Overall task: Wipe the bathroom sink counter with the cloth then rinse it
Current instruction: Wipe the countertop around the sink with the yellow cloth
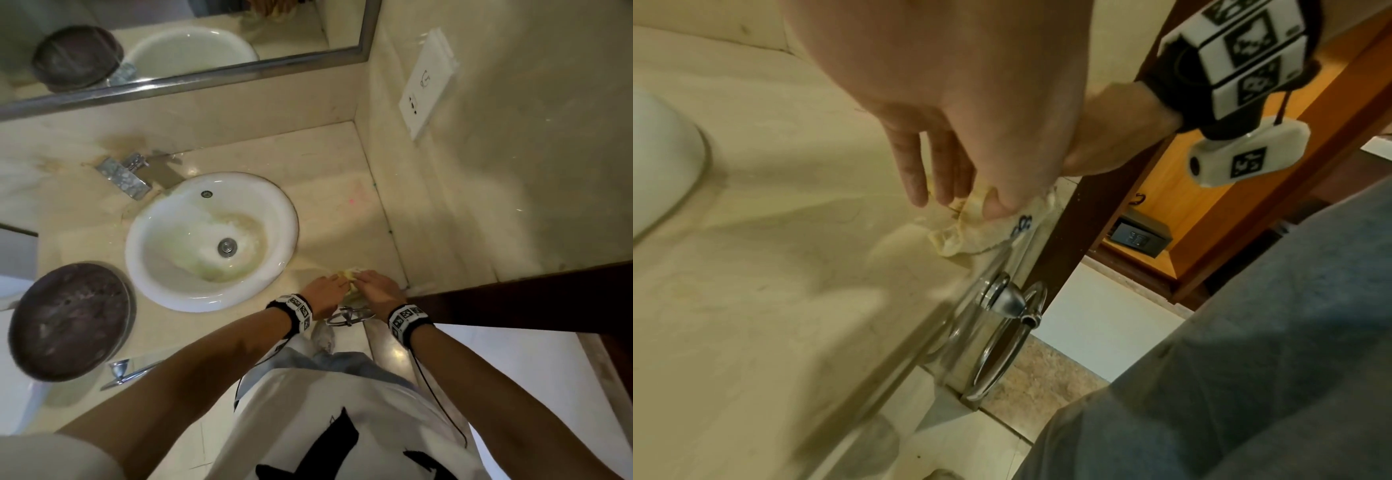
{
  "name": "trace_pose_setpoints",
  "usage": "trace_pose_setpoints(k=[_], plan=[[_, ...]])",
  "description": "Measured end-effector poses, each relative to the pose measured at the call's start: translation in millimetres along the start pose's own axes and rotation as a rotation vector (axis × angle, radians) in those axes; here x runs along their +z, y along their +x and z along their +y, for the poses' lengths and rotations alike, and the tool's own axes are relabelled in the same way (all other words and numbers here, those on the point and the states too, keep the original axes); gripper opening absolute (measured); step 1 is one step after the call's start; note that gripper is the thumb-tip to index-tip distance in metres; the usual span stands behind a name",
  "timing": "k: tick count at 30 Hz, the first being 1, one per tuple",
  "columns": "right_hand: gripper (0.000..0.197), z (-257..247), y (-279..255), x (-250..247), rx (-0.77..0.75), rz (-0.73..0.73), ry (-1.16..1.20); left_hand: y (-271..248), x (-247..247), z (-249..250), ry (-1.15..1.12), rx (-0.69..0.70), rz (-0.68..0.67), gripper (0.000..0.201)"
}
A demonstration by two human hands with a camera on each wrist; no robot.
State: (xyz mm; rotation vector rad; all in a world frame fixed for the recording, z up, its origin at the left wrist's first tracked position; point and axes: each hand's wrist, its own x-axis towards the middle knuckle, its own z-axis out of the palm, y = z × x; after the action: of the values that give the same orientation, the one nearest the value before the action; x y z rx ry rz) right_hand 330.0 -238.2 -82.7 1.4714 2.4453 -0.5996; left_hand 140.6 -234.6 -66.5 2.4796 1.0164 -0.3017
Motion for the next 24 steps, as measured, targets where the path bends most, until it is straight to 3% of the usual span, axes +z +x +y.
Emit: trace_pose_setpoints(k=[6, 10, 15, 24], plan=[[0.058, 4, 26, -17, 0.067, 0.194, 0.132, -5, 1, 0, -0.142, -0.028, 0.176, 0.055], [0.047, 8, 44, -22, 0.092, 0.148, 0.049, -5, -1, -9, -0.103, -0.115, 0.090, 0.071], [0.038, 13, 62, -24, 0.081, 0.113, 0.023, 6, -3, -18, 0.036, -0.129, -0.020, 0.074], [0.041, 27, 99, -38, 0.038, 0.081, 0.022, 25, -10, -34, 0.103, -0.188, -0.017, 0.072]])
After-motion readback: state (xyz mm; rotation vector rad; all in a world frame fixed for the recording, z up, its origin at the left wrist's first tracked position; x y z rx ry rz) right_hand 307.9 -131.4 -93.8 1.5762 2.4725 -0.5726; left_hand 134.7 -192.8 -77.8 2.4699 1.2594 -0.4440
